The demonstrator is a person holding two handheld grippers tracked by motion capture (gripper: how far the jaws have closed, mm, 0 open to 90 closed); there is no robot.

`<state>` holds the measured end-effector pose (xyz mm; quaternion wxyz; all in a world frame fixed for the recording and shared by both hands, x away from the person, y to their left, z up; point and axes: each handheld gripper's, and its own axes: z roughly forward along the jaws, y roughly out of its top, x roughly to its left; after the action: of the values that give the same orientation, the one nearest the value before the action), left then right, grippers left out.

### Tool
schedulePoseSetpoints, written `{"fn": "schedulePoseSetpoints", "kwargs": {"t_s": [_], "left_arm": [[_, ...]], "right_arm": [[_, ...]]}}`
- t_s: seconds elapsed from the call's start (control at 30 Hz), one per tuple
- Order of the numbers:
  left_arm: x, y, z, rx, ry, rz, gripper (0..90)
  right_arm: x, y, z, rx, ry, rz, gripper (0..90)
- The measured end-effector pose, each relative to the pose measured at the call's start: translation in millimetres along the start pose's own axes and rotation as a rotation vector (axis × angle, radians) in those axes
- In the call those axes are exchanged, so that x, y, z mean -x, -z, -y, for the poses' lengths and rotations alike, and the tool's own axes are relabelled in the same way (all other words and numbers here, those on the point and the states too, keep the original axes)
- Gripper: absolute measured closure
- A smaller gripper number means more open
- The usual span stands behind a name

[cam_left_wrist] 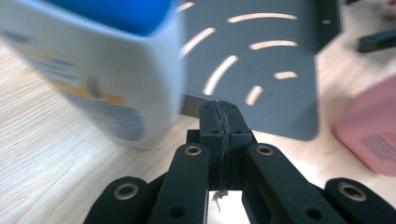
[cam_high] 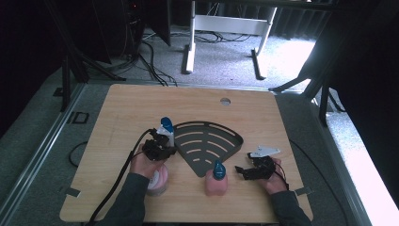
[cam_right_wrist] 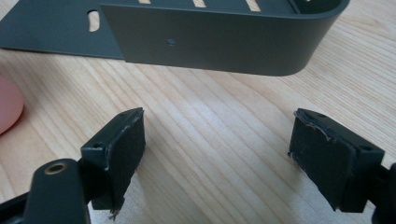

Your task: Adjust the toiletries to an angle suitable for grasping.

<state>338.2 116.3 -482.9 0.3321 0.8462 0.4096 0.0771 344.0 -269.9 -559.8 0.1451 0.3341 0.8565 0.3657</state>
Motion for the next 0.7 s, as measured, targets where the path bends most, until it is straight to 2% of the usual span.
{"fn": "schedulePoseSetpoints", "kwargs": {"t_s": [0.13,0.23,0.27,0.33,0.4,0.47,0.6,0.7], "left_arm": [[9.3,5.4,2.6,0.002,-0.062,0.005,87.7],[15.2,10.4,5.0,0.026,-0.106,0.014,85.6],[17.0,11.9,5.5,0.032,-0.11,0.015,85.6],[19.9,14.4,6.1,0.043,-0.118,0.018,85.5],[21.9,16.7,6.5,0.048,-0.124,0.018,85.5],[22.6,18.3,7.0,0.05,-0.127,0.018,85.5],[20.3,21.7,7.5,0.05,-0.124,0.01,85.5],[18.9,24.7,8.8,0.064,-0.115,0.003,85.8]], "right_arm": [[-3.6,3.1,1.7,0.023,0.015,-0.02,34.3],[-10.1,8.6,1.4,0.018,0.036,-0.053,54.1],[-12.9,12.1,0.7,0.022,0.046,-0.071,63.7],[-18.5,19.8,-0.6,0.041,0.053,-0.114,76.9],[-24.4,26.6,-1.2,0.051,0.064,-0.146,86.1],[-31.7,31.6,-1.5,0.06,0.078,-0.167,89.7],[-47.0,36.6,-4.0,0.069,0.119,-0.224,90.0],[-58.4,36.7,-6.0,0.055,0.154,-0.253,90.0]]}}
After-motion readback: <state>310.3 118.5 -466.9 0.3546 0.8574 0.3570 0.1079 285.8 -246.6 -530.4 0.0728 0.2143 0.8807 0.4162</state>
